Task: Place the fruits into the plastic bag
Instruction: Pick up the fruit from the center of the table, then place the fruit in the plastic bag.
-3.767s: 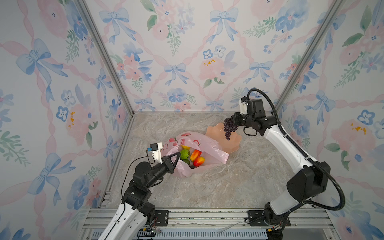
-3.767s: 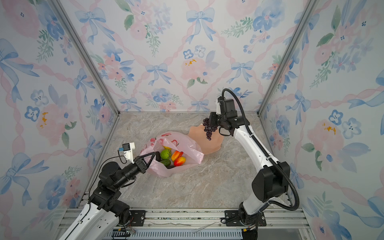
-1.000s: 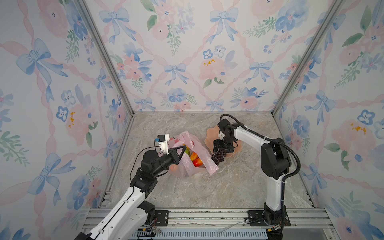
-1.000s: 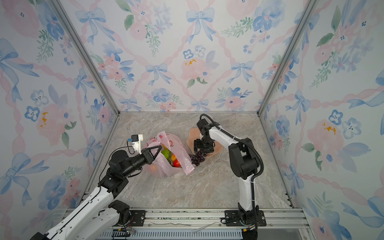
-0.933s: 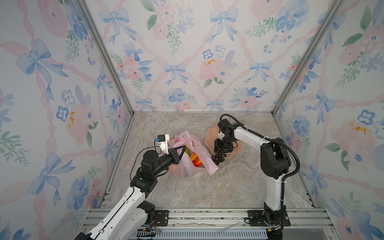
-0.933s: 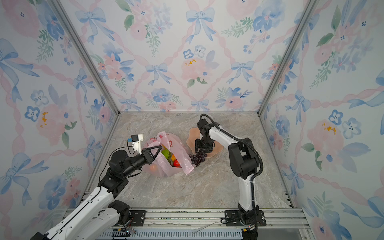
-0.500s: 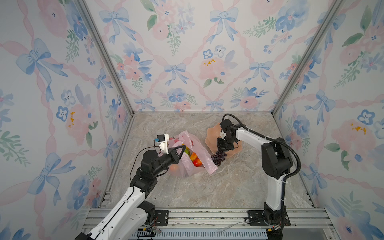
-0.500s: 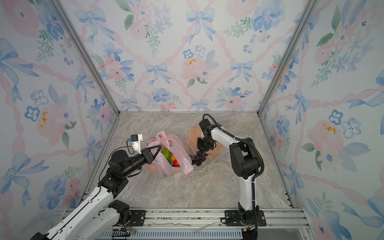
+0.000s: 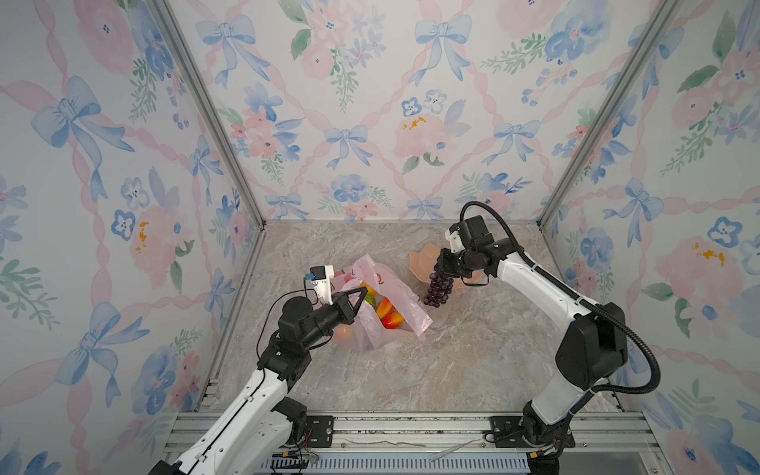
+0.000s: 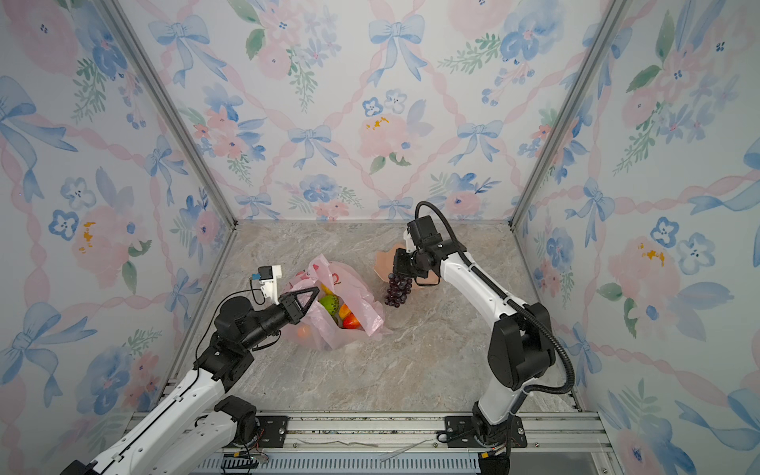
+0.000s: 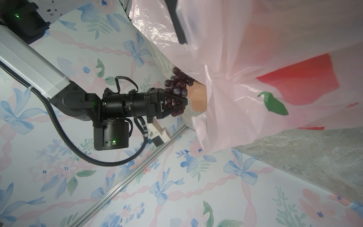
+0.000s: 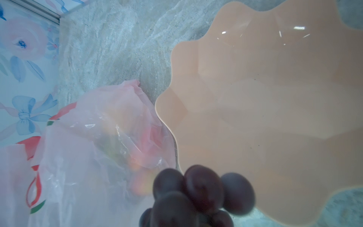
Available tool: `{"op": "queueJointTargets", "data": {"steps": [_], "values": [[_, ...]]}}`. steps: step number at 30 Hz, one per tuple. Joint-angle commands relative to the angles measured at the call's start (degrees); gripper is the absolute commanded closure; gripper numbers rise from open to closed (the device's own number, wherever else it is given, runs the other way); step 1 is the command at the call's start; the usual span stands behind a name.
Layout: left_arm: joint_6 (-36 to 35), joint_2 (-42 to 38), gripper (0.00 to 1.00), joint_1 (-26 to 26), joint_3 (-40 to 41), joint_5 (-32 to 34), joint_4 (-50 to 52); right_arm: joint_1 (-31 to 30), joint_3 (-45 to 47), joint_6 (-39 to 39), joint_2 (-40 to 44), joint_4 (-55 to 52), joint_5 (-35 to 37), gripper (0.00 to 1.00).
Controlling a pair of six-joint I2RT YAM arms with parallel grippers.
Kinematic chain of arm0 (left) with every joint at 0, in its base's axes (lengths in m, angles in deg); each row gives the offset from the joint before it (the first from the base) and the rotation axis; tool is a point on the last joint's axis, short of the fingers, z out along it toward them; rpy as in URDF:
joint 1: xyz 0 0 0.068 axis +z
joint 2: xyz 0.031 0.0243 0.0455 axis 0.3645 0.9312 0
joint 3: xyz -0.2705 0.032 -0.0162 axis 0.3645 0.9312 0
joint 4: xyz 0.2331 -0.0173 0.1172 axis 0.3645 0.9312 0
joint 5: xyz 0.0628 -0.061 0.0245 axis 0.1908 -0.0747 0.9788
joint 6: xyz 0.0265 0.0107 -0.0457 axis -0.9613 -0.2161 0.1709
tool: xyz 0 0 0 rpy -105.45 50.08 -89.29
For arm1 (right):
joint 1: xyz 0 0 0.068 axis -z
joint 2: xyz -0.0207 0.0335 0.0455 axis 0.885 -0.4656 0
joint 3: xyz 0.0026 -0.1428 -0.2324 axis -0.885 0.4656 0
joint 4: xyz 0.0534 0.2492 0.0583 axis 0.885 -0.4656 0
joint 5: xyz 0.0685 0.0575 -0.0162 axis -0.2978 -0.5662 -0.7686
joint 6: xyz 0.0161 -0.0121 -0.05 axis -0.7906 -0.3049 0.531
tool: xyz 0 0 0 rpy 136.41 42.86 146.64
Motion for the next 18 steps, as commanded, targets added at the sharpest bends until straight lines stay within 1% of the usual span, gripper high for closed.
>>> {"op": "queueJointTargets", "data": {"steps": [1, 3, 9, 13, 18], "values": [[-0.23, -0.94, 1.00, 0.30, -1.44, 0.64, 0.66, 1.10, -3.44, -1.20, 2.18, 0.20, -1.64, 0.91], [-0.24, -0.73, 1.00, 0.26, -1.64, 0.60, 0.70, 1.26, -5.85, -1.19, 2.35, -0.75, -2.08, 0.91], [-0.28, 0.27, 1.00, 0.26, -2.18, 0.34, 0.67, 0.81, -11.12, -2.65, 6.48, -1.72, -5.02, 0.90], [-0.29, 0.67, 1.00, 0.32, -2.41, 0.16, 0.67, -1.42, -16.34, -2.40, 7.60, -3.15, -5.84, 0.90], [-0.17, 0.84, 1.00, 0.33, -2.56, 0.25, 0.67, -5.85, -22.27, -2.85, 6.72, -2.99, -8.76, 0.89]]}}
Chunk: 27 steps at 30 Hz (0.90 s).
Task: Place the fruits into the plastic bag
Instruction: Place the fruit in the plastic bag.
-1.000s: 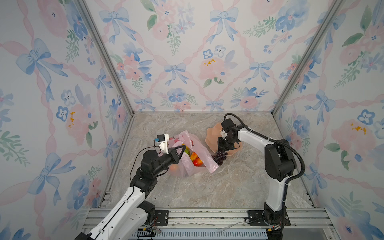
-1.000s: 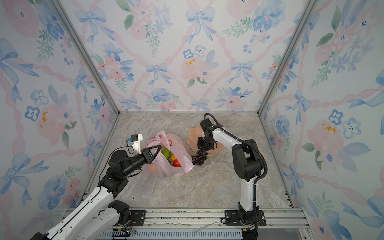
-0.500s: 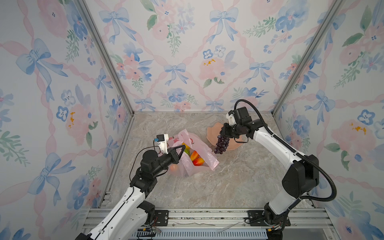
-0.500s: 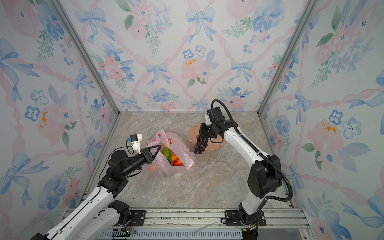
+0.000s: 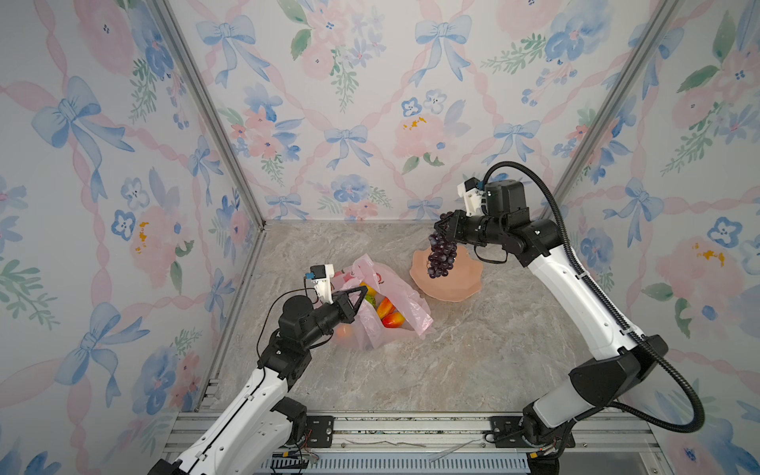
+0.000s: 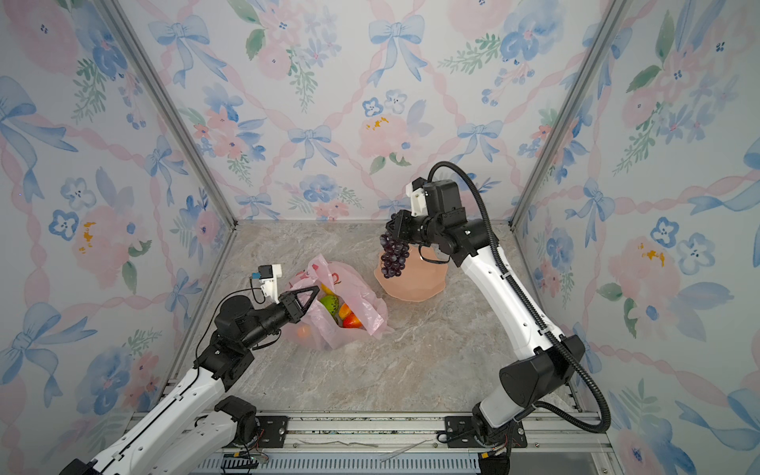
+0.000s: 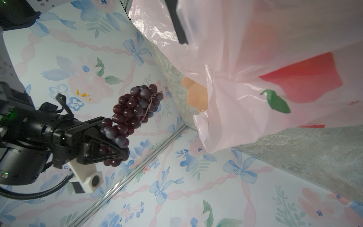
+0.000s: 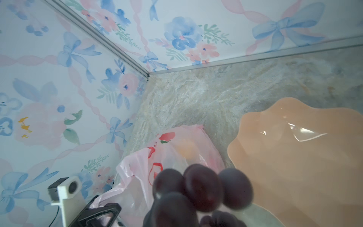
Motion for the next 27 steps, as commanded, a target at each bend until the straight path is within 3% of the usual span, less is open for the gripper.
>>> {"op": "queueJointTargets", "data": {"steps": [1, 12, 20, 27], "values": [[-0.12, 0.28, 1.00, 0.25, -1.92, 0.14, 0.52, -3.65, -3.65, -0.96, 0.07, -0.62, -3.77, 0.89], [0.28, 0.20, 1.00, 0.25, -2.37, 0.05, 0.67, -12.92, -3.66, -3.65, -4.30, 5.20, -8.66, 0.88], [0.53, -0.14, 1.00, 0.42, -2.42, 0.31, 0.78, -15.78, 5.88, -7.85, -7.22, 11.12, -9.85, 0.88], [0.62, -0.31, 1.00, 0.38, -2.90, 0.23, 1.12, -18.00, 8.78, -4.53, -10.39, 10.94, -8.54, 0.88]]}}
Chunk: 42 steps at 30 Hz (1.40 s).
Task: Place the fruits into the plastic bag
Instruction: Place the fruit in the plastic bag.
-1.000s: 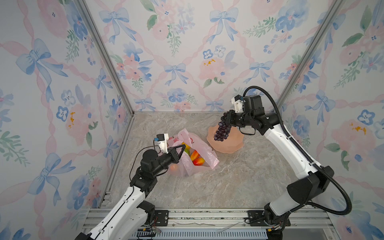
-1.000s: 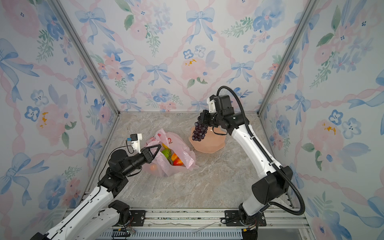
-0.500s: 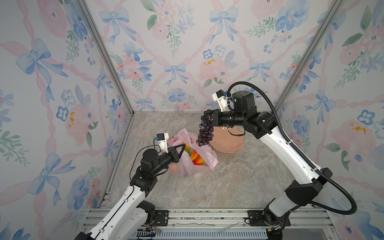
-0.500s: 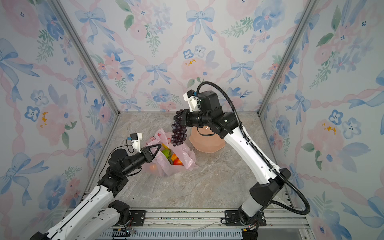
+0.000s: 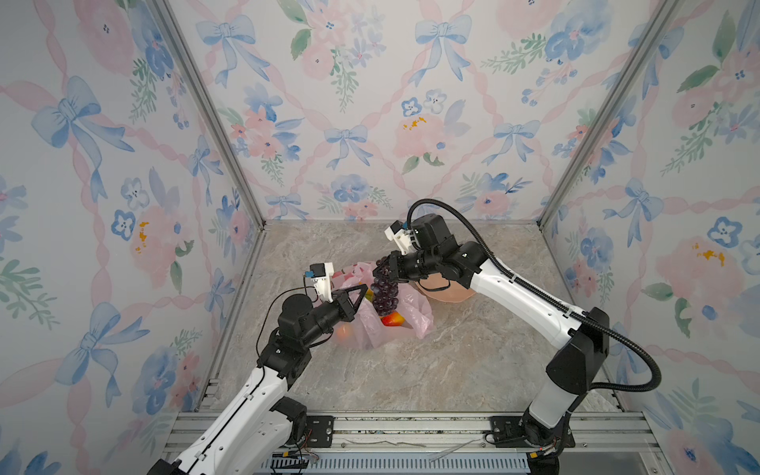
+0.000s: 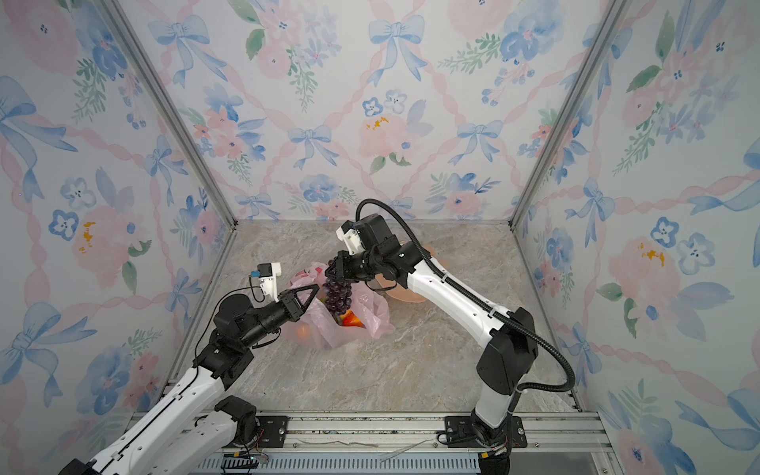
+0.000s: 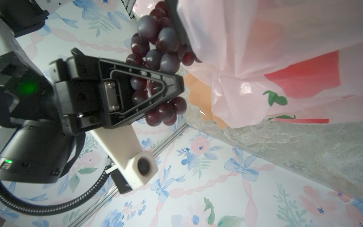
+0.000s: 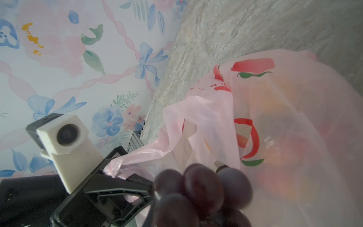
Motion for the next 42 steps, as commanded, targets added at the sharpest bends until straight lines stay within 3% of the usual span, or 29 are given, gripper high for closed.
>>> {"op": "queueJointTargets", "data": {"steps": [1, 7, 15, 19, 25, 26, 32, 42], "values": [[0.40, -0.69, 1.00, 0.35, -2.14, 0.27, 1.02, -1.25, 0.24, 1.73, -1.08, 1.80, 0.13, 0.88], [0.59, -2.56, 1.00, 0.49, -3.19, 1.82, 4.07, -3.68, -0.14, 8.64, -4.28, -0.31, 0.59, 0.88], [0.56, -4.34, 1.00, 0.68, -3.64, 3.48, 6.75, -5.10, -2.75, 11.72, -11.68, -4.23, -0.46, 0.85], [0.75, -4.67, 1.00, 0.75, -3.22, 3.56, 6.83, -5.66, -7.08, 12.44, -16.22, -6.35, -2.40, 0.63], [0.66, -5.40, 1.00, 1.24, -3.20, 3.96, 7.69, -5.94, -13.54, 14.91, -17.76, -11.67, -1.12, 0.17], [0.66, -5.44, 1.00, 1.27, -3.21, 4.01, 7.73, -5.94, -14.78, 15.88, -17.46, -13.62, 0.06, 0.03], [0.91, -5.42, 1.00, 1.70, -3.13, 3.92, 7.30, -5.42, -18.67, 18.99, -13.56, -22.07, 6.67, 0.04], [1.19, -6.92, 1.00, 1.88, -2.67, 3.70, 7.68, -4.82, -17.70, 18.97, -3.89, -25.50, 11.02, 0.04]]}}
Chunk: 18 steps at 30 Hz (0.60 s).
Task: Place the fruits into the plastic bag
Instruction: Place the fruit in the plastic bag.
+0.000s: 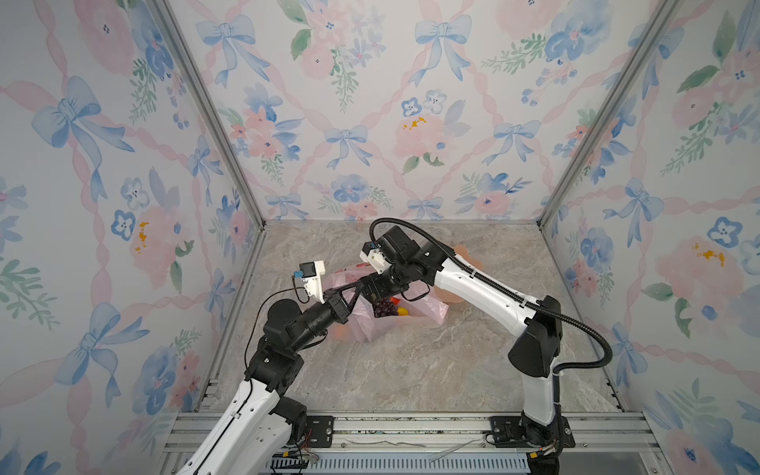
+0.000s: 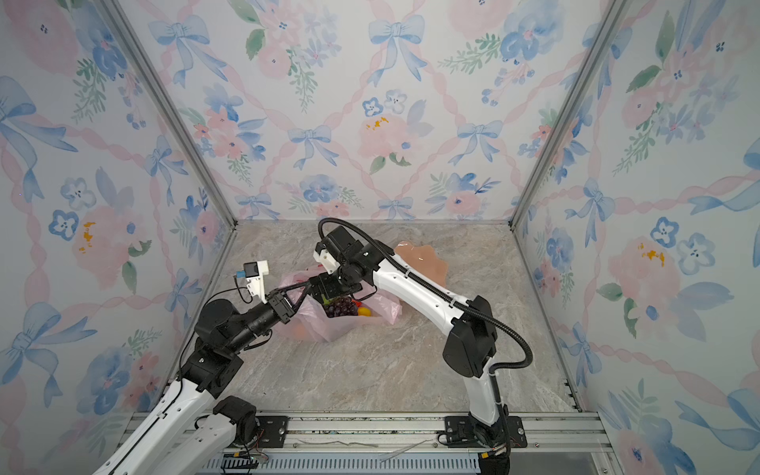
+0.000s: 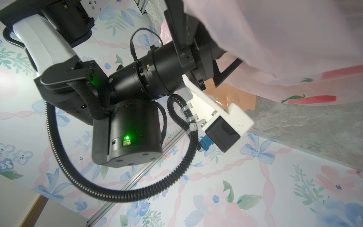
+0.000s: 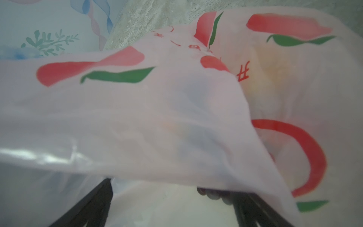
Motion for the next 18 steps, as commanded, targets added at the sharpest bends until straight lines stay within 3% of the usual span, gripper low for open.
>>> {"op": "queueJointTargets", "data": {"steps": [1, 9, 18], "values": [[-0.10, 0.17, 1.00, 0.80, 0.24, 3.74, 3.34, 0.40, -1.06, 1.49, 8.43, -3.57, 0.75, 0.04], [0.25, 0.31, 1.00, 0.91, 0.64, 3.30, 2.72, 1.11, 0.02, 2.82, 13.76, -5.87, 1.93, 0.04], [-0.27, 0.53, 1.00, 1.12, -0.03, 2.96, 3.77, -3.41, -0.08, 14.96, 14.77, -23.81, 25.30, 0.04]]}}
